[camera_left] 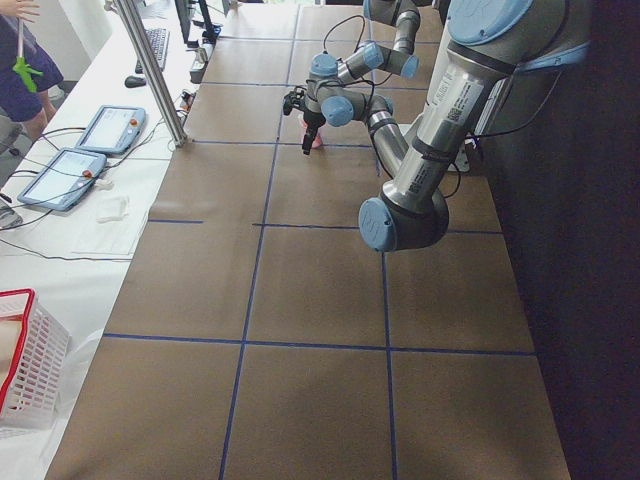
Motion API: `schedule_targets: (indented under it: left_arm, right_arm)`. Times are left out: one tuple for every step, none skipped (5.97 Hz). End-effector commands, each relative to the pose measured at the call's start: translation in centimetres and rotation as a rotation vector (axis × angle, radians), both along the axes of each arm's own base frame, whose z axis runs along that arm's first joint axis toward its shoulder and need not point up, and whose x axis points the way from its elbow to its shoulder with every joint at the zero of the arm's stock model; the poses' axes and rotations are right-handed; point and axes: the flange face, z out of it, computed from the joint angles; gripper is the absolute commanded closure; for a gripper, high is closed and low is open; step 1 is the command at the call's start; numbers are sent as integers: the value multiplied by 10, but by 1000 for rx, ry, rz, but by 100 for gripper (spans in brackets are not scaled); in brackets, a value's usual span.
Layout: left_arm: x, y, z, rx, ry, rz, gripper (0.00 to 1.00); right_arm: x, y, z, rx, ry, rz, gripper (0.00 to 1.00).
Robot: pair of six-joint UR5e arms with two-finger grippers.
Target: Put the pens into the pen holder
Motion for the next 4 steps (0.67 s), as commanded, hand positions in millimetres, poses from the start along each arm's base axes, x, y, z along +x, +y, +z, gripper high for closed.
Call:
schedule_targets:
  left_arm:
    - [1, 2, 1, 0, -1, 6, 0]
    - [1, 2, 1, -1, -3, 6, 0]
    - [2, 1, 3, -4, -7, 8, 0]
    - [1, 1, 4, -8, -15, 9, 0]
  right_arm:
    - [47, -54, -2, -224, 1, -177, 0]
    - [80, -79, -6, -327, -6, -273, 0]
    - [107, -100, 1, -383, 32, -382, 0]
    - [130, -117, 15, -425, 110, -486, 0]
